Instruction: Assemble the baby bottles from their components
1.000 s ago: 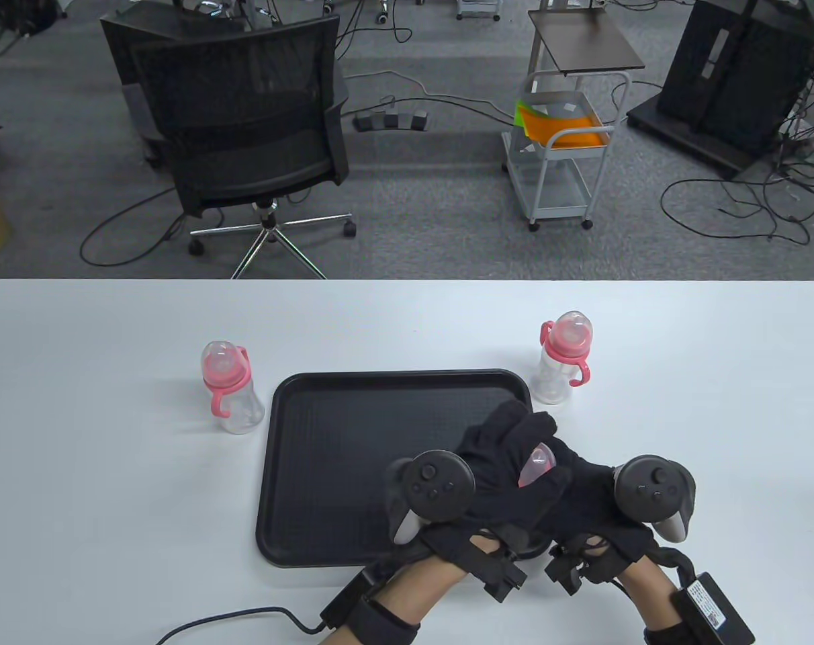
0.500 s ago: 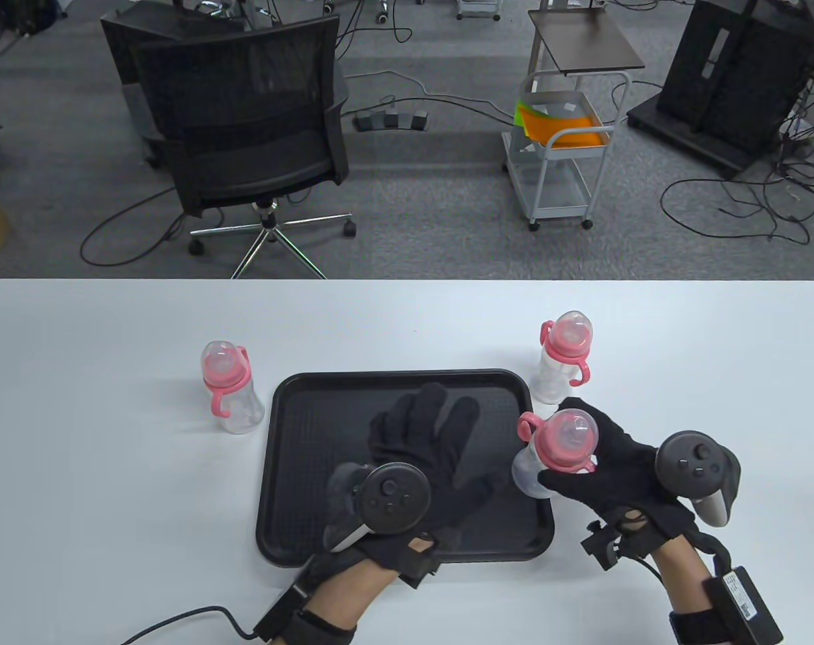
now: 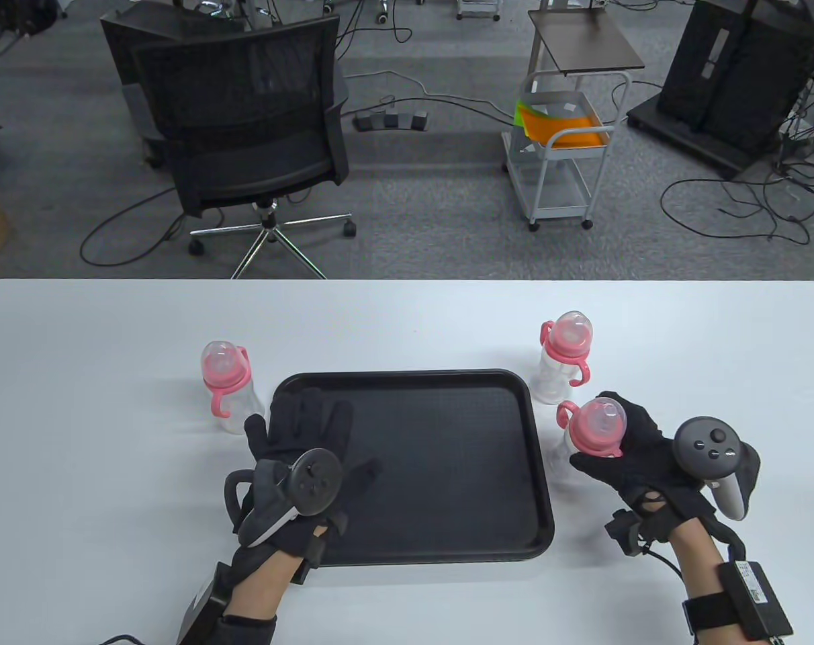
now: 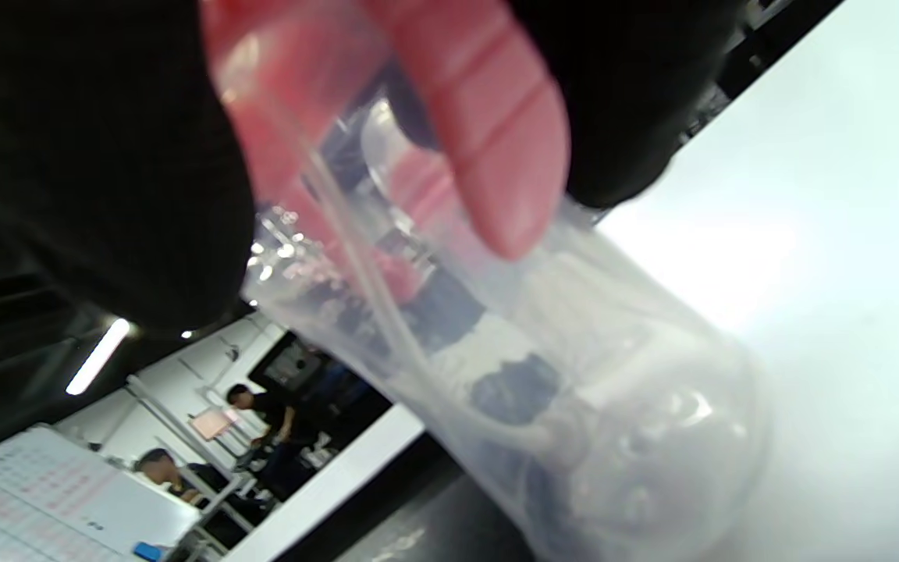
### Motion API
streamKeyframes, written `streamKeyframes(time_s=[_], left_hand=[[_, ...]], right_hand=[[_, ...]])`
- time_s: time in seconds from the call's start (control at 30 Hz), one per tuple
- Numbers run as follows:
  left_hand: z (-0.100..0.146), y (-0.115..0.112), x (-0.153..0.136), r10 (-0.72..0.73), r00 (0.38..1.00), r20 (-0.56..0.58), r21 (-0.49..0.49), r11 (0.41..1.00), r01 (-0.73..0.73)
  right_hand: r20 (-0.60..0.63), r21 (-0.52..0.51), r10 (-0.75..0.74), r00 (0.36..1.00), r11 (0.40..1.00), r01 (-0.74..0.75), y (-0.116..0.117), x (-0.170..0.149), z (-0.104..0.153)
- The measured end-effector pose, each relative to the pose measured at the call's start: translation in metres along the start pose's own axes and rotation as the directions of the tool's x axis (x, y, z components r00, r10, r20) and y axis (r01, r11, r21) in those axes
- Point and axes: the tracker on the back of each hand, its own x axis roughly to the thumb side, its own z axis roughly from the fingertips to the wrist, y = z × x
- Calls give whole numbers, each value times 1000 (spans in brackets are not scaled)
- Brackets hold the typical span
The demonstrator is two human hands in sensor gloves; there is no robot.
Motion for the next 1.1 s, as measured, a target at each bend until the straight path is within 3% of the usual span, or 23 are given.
streamKeyframes(time_s=[0.23, 0.73, 0.97, 1.1], left_hand=[[0, -13, -9, -9, 999, -46, -36, 999, 8], [-1, -14, -13, -1, 997, -71, -50, 999, -3], [0, -10, -14, 5, 998, -68, -41, 999, -7], [1, -7, -14, 5, 998, -67, -34, 999, -7]], right_hand=[[-69, -23, 11, 998, 1000, -12, 9, -11, -5], [-167, -42, -73, 983, 997, 67, 22, -23, -13], [-122, -68, -63, 990, 996, 55, 8, -17, -4], [-43, -97, -7, 999, 995, 2, -12, 3, 7]])
